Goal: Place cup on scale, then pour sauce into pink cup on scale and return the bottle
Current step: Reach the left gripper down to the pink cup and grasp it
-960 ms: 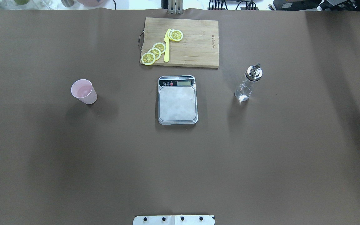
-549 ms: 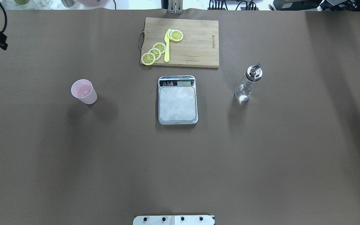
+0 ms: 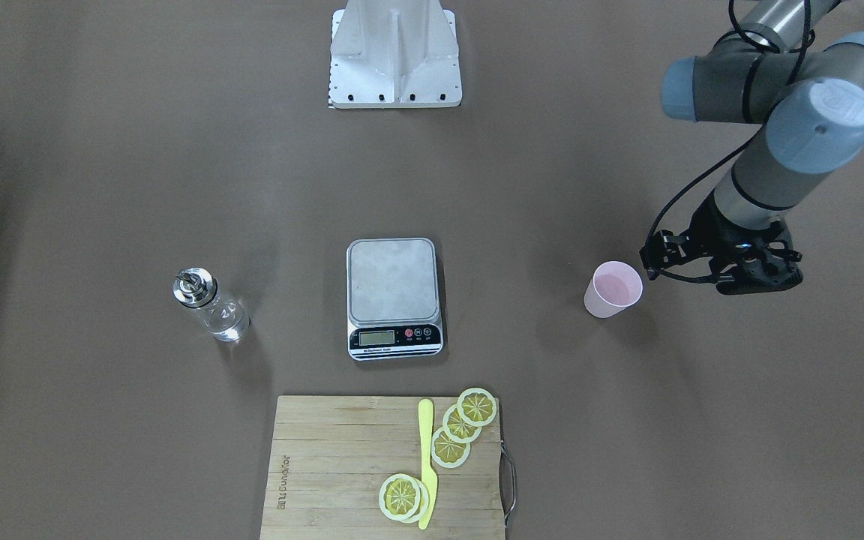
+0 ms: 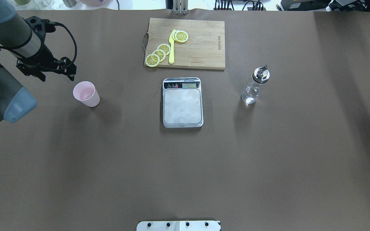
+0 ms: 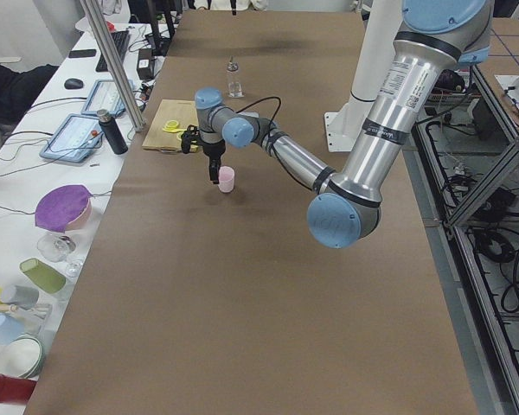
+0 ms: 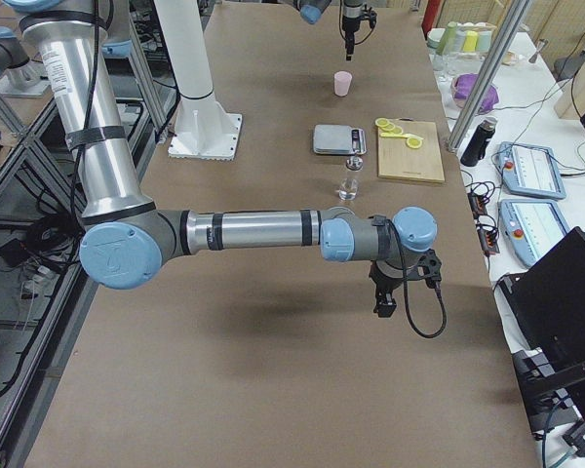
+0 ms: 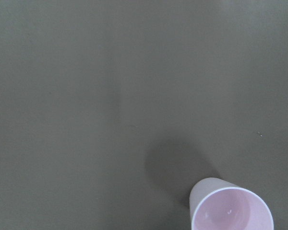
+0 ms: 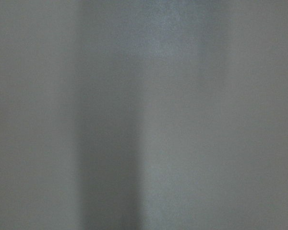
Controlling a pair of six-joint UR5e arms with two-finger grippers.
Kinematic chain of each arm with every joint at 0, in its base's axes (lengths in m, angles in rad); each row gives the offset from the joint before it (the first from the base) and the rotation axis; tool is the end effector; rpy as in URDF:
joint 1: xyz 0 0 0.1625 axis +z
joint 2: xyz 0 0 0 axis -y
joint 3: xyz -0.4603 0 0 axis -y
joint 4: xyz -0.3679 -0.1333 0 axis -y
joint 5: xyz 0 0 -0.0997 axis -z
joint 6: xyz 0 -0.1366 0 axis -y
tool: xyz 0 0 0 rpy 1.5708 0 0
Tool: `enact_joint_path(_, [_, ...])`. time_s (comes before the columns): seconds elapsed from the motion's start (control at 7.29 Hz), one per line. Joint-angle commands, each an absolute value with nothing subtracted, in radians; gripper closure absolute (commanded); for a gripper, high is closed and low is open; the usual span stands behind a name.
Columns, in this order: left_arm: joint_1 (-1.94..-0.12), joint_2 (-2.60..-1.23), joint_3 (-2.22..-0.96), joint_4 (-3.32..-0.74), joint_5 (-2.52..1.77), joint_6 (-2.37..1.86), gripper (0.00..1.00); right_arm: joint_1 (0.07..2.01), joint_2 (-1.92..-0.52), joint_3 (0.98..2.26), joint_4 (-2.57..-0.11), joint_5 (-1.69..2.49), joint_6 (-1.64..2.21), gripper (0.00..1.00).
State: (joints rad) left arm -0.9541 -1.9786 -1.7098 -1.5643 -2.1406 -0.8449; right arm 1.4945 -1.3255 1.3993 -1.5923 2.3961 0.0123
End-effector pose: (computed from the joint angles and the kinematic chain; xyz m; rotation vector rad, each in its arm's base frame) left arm 0.3224 -0.5578 0.4411 0.0203 0.7639 -0.0631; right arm -0.0116 -0.5839 0.6692 0.0127 -0.8267 -0.0819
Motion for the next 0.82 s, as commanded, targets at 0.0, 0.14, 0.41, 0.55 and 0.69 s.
enact_joint_path(0.0, [-0.936, -1.986, -1.631, -1.645, -2.141, -0.867, 0.04, 1.494, -1.325, 1.399, -1.592, 2.396, 0.012, 0.0])
enact_joint_path(0.14, [-0.936, -1.993, -1.59, -1.684, -2.143, -0.868, 0.09, 1.494, -1.325, 1.399, -1.592, 2.396, 0.012, 0.0])
enact_joint_path(0.41, [-0.922, -2.002, -1.569, -1.703, -2.146, -0.871, 0.16, 1.494, -1.321, 1.399, -1.592, 2.396, 0.012, 0.0])
enact_joint_path(0.55, [-0.92, -2.003, -1.575, -1.703, -2.148, -0.896, 0.16, 1.494, -1.321, 1.399, -1.592, 2.396, 0.012, 0.0])
enact_joint_path(0.69, [-0.91, -2.003, -1.581, -1.703, -2.148, -0.9, 0.16, 1.494, -1.321, 1.399, -1.592, 2.396, 0.012, 0.0])
